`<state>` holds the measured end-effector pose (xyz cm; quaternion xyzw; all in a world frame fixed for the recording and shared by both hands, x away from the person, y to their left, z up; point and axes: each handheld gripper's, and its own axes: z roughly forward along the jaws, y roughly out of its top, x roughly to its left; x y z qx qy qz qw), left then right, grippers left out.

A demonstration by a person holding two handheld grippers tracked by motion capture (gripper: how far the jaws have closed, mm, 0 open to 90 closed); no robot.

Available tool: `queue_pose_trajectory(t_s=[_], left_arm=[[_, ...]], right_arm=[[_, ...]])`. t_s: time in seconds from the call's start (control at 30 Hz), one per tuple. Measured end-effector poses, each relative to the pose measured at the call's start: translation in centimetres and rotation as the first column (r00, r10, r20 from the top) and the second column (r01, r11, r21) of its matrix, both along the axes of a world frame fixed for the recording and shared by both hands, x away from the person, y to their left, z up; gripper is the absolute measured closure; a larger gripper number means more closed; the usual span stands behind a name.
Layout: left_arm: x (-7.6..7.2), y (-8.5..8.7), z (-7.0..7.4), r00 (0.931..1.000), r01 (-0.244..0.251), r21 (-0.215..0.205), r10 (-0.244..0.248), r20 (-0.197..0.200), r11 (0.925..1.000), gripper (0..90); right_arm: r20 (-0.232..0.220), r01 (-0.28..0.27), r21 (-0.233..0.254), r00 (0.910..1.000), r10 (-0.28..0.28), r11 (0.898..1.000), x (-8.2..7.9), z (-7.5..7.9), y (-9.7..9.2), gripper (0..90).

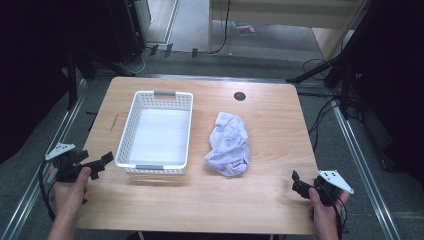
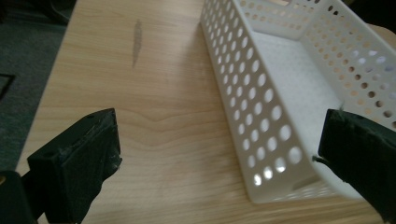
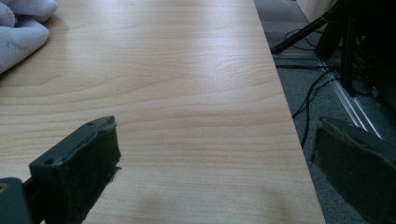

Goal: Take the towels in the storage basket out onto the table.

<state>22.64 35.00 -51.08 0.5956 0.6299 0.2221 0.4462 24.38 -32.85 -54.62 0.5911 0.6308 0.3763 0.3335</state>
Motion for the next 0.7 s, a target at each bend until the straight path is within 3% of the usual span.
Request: queue_pose_trajectory(t_s=[0.1, 0.17, 0.2, 0.27, 0.47, 0.7], left_arm=[[-1.3, 0.7, -1.9, 0.9968, -0.044, -0.017, 0.045, 0.066, 0.9989, 0.0], [-1.5, 0.9, -2.6, 0.9953, -0.063, 0.03, 0.06, 0.076, 0.9976, 0.0], [-1.6, 1.0, -2.9, 0.9946, -0.074, 0.052, 0.07, 0.076, 0.9959, 0.0], [-1.6, 1.1, -3.2, 0.9939, -0.081, 0.039, 0.077, 0.078, 0.996, 0.0], [-1.3, 1.0, -3.5, 0.9926, -0.108, 0.052, 0.104, 0.062, 0.9928, 0.0], [-1.2, 0.7, -3.6, 0.9939, -0.095, 0.072, 0.091, 0.062, 0.9929, 0.0]], right_arm=[[0.002, 0.013, -0.004, 0.9999, -0.013, 1.0, -0.1, 0.0, 0.1, 4.4], [0.005, 0.01, -0.006, 0.9999, -0.01, 1.0, -0.1, 0.0, 0.1, 4.4], [0.005, 0.009, -0.006, 0.9999, -0.009, 1.0, -0.1, 0.0, 0.1, 4.4], [0.005, 0.007, -0.004, 1.0, -0.007, 1.0, -0.1, 0.0, 0.0, 4.4], [0.004, 0.003, -0.003, 1.0, -0.003, 1.0, -0.1, 0.0, 0.1, 4.4], [0.007, 0.002, -0.001, 1.0, -0.002, 1.0, 0.0, 0.0, 0.0, 5.1]])
